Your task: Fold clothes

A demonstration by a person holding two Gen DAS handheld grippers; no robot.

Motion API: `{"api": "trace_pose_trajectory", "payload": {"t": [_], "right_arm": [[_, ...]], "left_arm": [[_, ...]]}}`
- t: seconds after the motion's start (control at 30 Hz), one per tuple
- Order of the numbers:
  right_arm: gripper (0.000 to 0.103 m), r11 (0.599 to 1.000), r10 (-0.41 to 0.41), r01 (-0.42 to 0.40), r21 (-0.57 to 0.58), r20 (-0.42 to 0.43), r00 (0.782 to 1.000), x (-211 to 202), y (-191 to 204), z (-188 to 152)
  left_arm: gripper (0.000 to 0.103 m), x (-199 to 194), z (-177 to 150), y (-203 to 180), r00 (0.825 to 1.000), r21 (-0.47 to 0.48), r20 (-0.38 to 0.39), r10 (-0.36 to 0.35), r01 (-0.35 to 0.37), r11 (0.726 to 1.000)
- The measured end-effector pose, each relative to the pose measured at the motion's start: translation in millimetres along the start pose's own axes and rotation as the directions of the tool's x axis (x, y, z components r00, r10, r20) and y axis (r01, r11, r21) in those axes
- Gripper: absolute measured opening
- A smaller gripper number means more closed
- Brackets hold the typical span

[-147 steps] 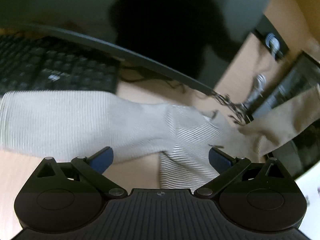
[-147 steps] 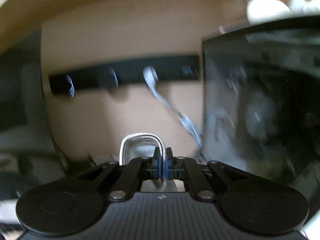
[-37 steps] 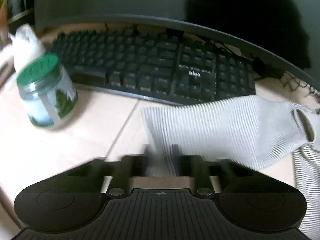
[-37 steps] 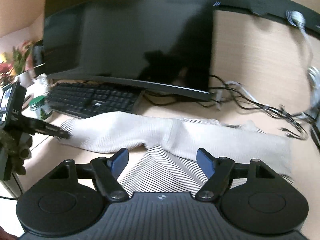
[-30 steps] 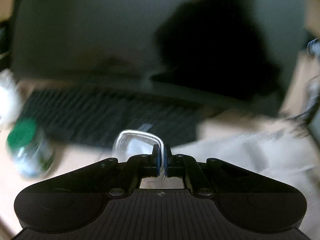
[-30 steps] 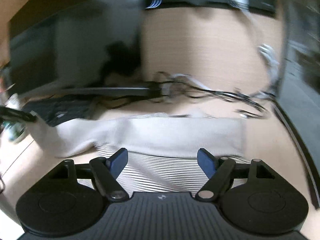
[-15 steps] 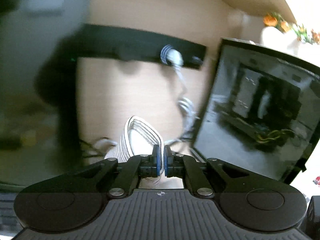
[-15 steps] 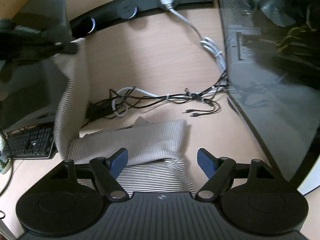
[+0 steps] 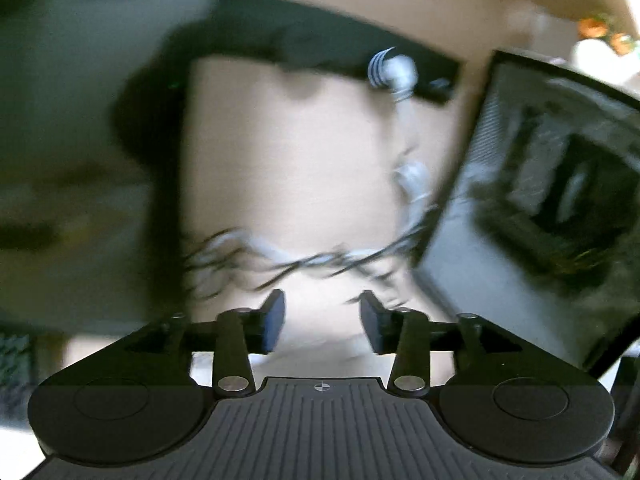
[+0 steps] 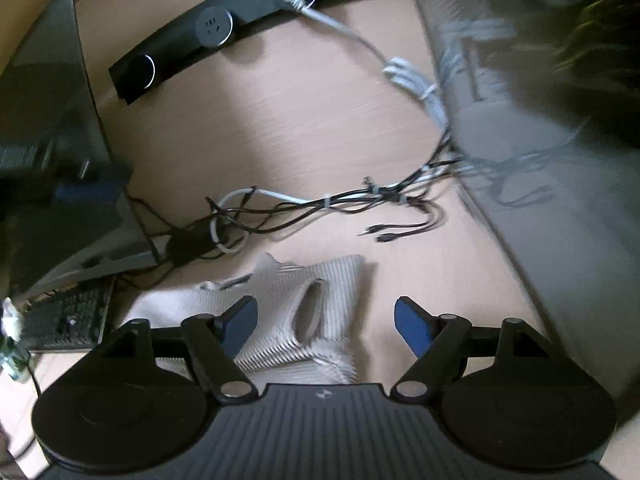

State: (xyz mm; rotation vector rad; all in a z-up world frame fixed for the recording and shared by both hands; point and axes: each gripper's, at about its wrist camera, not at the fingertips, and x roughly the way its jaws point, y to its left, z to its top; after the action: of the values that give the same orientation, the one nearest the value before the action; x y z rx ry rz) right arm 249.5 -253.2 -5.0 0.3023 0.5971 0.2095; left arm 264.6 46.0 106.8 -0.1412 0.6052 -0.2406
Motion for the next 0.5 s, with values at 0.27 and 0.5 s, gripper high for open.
{"api": "trace_pose_trajectory", "payload": {"t": [0.27,0.5], "right_arm": [[0.043,0.995,0.088,-0.076,0.071,-0.179,0.98,89.9,10.5,2.6],[0.004,0.978,0.086,-0.098,-0.185,-0.073,0.994,81.2,57.4,57.2]], "left_arm": [[0.08,-3.2,-64.8,59.2,0.975,-0.078,-0.174,0.141,-0.156,0.985],[0.095,2.7,-77.4,65.4,0.983,-0.102,-0.176,0.06,-0.079,0.992]]}}
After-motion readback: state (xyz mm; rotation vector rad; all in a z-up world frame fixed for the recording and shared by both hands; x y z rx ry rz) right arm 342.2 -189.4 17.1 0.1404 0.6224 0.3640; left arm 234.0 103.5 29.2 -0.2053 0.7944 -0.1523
